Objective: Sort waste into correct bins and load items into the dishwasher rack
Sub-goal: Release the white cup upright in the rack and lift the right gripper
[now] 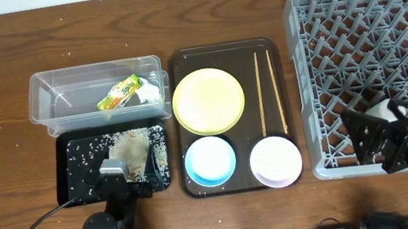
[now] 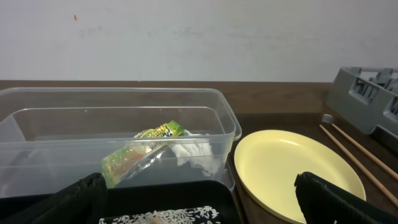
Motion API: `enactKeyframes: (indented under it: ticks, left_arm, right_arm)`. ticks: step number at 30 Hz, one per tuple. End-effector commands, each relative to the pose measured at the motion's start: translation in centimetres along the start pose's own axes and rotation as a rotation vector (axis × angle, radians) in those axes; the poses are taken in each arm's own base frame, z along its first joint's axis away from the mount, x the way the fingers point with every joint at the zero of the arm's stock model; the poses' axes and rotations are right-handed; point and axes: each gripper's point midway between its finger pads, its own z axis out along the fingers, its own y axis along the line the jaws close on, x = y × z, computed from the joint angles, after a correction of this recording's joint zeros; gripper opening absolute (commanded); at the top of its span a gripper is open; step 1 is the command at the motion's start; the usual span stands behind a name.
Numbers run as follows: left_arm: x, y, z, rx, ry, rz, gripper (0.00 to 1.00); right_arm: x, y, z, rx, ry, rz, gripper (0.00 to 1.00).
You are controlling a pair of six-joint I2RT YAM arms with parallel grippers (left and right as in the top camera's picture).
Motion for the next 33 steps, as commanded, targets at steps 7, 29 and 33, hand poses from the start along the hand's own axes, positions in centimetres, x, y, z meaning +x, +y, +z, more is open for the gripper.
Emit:
enactKeyframes:
  ticks: [7, 29, 33]
  left_arm:
    - [1.4, 0.0, 0.0, 0.008, 0.041, 0.012, 0.99]
    - [1.4, 0.0, 0.0, 0.008, 0.041, 0.013, 0.99]
    - [1.4, 0.0, 0.0, 0.008, 0.041, 0.013, 0.99]
  right_arm:
    - [1.0, -3.6, 1.5, 0.177, 0.106, 0.0, 0.99]
    - [2.8, -16.7, 7.4, 0.737, 0.397, 0.24, 0.99]
    - [4.0, -19.0, 8.5, 0.786, 0.469, 0.319, 0.99]
